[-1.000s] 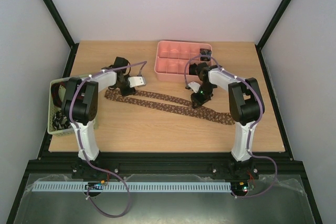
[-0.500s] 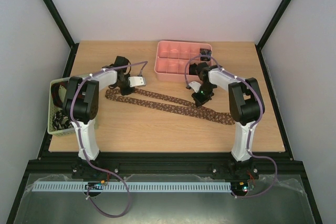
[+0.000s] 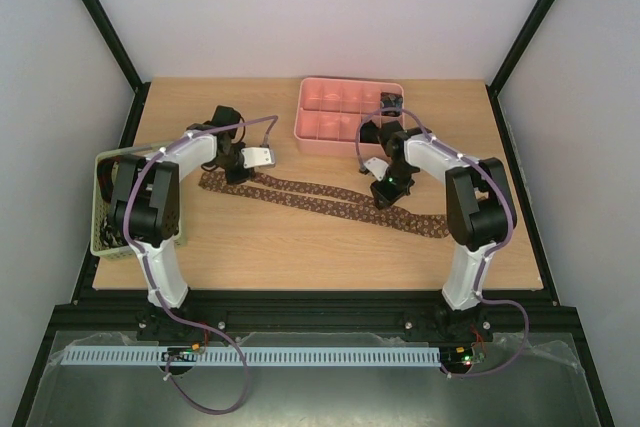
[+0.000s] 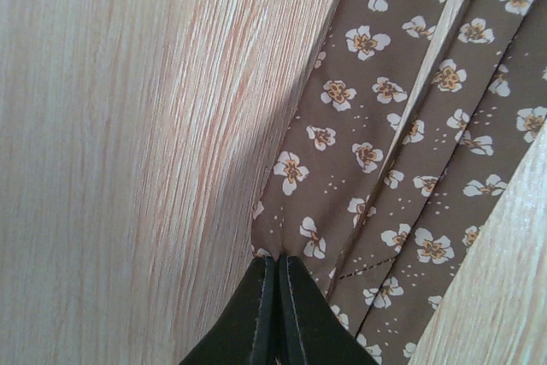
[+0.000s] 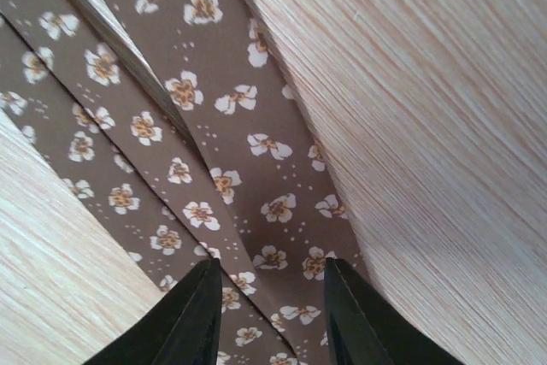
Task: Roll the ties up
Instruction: Adjust the tie at the center of the board.
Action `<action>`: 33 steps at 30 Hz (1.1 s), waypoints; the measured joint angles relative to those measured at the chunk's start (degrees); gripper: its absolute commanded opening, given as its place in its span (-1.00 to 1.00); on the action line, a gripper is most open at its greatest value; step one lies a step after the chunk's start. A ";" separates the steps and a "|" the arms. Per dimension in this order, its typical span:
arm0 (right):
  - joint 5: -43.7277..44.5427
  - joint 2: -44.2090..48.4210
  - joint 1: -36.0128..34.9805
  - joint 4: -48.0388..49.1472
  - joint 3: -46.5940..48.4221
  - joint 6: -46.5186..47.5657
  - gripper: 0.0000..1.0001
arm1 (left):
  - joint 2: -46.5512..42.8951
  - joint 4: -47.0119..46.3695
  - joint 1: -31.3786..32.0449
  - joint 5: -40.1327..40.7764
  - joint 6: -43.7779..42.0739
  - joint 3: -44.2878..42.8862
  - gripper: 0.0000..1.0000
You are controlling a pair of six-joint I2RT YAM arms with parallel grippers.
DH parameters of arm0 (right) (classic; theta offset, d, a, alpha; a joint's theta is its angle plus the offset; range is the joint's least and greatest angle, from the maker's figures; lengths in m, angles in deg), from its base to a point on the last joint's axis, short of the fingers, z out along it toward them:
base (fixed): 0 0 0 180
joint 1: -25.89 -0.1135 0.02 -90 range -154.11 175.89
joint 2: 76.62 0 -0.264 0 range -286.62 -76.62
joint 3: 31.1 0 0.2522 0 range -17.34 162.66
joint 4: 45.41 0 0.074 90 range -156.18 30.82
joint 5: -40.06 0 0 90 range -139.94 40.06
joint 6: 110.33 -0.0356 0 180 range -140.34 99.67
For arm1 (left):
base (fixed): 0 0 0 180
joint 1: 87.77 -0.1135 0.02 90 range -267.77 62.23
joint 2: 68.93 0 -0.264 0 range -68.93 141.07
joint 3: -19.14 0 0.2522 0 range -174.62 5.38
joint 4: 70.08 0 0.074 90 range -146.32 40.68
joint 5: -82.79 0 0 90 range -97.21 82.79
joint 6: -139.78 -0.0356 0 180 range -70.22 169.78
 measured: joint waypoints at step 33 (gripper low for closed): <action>4.87 6.91 -0.07 6.36 -12.81 2.58 -0.97 | -2.62 9.38 -2.67 -5.90 -2.82 0.44 -0.93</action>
